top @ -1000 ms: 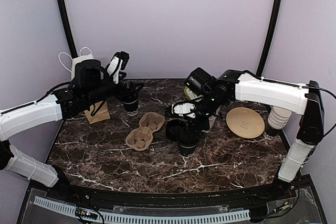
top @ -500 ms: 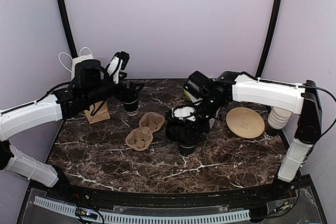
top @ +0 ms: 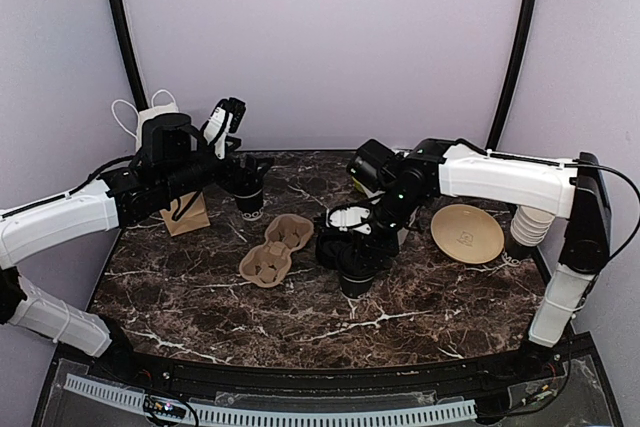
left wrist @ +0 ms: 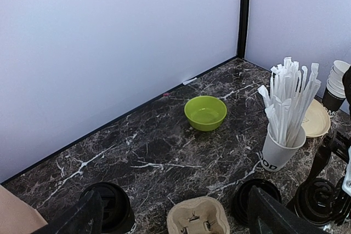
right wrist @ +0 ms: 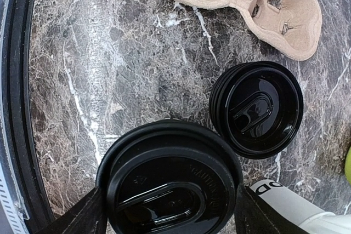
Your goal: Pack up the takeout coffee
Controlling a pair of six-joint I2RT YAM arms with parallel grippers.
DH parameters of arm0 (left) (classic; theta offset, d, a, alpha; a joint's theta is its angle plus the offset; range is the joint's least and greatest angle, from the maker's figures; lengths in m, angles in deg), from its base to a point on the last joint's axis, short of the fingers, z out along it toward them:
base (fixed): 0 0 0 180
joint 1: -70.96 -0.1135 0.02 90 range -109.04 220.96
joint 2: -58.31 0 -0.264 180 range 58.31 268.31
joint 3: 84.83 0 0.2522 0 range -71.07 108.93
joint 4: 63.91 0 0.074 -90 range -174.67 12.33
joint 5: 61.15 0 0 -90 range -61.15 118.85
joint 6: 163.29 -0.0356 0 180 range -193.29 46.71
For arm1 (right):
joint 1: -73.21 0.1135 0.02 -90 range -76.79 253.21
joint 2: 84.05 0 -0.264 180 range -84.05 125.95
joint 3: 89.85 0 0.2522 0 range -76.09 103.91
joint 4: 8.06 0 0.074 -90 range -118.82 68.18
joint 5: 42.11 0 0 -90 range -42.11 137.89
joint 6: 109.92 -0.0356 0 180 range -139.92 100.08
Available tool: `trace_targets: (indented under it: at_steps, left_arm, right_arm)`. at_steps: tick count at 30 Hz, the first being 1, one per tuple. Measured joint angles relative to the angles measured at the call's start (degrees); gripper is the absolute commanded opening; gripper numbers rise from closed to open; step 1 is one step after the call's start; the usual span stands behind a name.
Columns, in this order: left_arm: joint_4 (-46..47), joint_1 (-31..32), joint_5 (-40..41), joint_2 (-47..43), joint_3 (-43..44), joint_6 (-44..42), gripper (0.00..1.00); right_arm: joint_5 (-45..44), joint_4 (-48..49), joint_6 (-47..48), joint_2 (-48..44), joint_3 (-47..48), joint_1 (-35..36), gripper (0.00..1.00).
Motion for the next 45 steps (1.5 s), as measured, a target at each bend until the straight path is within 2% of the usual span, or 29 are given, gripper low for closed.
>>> trace_targets:
  at_steps: [8, 15, 24, 36, 41, 45]
  left_arm:
    - [0.0, -0.1, 0.0, 0.0, 0.0, 0.0, 0.93]
    - [0.0, -0.7, 0.0, 0.0, 0.0, 0.0, 0.93]
    - [0.0, -1.9, -0.7, 0.1, 0.0, 0.0, 0.92]
    - [0.0, -2.3, -2.6, 0.3, 0.2, -1.0, 0.91]
    - [0.0, -2.3, -3.6, 0.3, 0.2, -1.2, 0.91]
    - [0.0, -2.3, -4.3, 0.3, 0.2, -1.3, 0.91]
  right_arm:
    - [-0.5, 0.2, -0.2, 0.0, -0.4, 1.0, 0.71]
    - [-1.2, -1.2, -0.4, -0.9, -0.5, 1.0, 0.69]
    - [0.1, -2.9, -0.3, -11.5, -6.7, -1.2, 0.69]
    - [3.2, -5.5, 1.0, -26.5, -18.3, -14.1, 0.69]
    - [4.7, -5.7, 2.0, -28.3, -21.3, -20.8, 0.69]
    - [6.7, -5.2, 3.3, -27.8, -21.3, -29.0, 0.68]
